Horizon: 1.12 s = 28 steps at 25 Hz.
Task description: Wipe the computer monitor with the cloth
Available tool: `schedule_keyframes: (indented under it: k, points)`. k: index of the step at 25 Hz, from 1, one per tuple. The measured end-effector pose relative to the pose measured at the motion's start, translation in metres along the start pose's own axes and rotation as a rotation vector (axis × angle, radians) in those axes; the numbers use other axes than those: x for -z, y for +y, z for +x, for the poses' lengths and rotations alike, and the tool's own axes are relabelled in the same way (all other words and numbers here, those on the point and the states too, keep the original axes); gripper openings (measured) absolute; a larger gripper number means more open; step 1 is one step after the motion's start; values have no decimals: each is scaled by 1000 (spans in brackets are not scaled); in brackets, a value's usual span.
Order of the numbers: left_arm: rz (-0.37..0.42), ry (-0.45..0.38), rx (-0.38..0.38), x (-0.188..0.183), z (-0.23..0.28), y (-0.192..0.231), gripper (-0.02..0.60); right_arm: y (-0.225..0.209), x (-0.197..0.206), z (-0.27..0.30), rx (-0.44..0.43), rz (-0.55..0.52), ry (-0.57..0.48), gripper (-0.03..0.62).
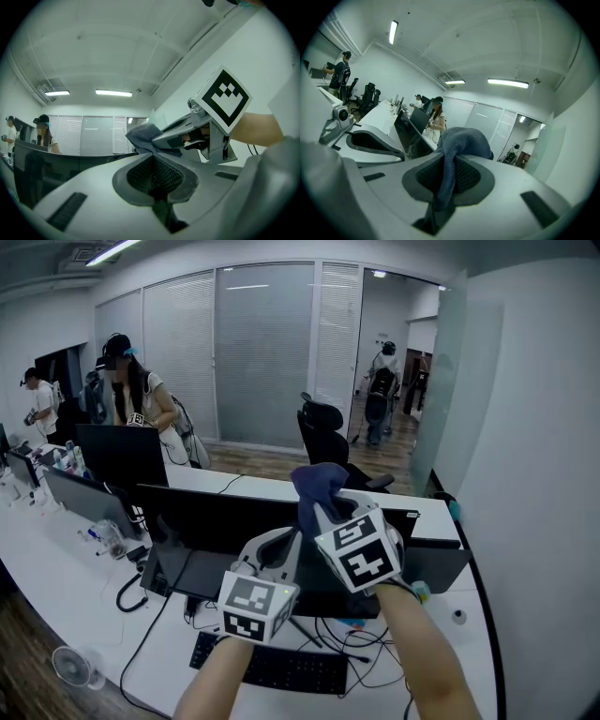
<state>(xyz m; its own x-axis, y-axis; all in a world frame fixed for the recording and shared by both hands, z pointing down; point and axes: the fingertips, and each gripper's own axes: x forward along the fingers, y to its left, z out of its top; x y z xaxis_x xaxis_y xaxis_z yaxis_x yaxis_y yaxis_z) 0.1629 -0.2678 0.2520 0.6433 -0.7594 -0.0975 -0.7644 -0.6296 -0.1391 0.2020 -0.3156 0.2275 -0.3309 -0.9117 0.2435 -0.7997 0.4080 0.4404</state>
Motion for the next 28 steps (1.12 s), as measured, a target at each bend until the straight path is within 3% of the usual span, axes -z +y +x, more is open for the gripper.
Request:
schedule_keyframes:
  k: [28]
  points:
    - [27, 16, 68, 3, 38, -75, 8, -71, 50, -49, 74, 37, 5, 57]
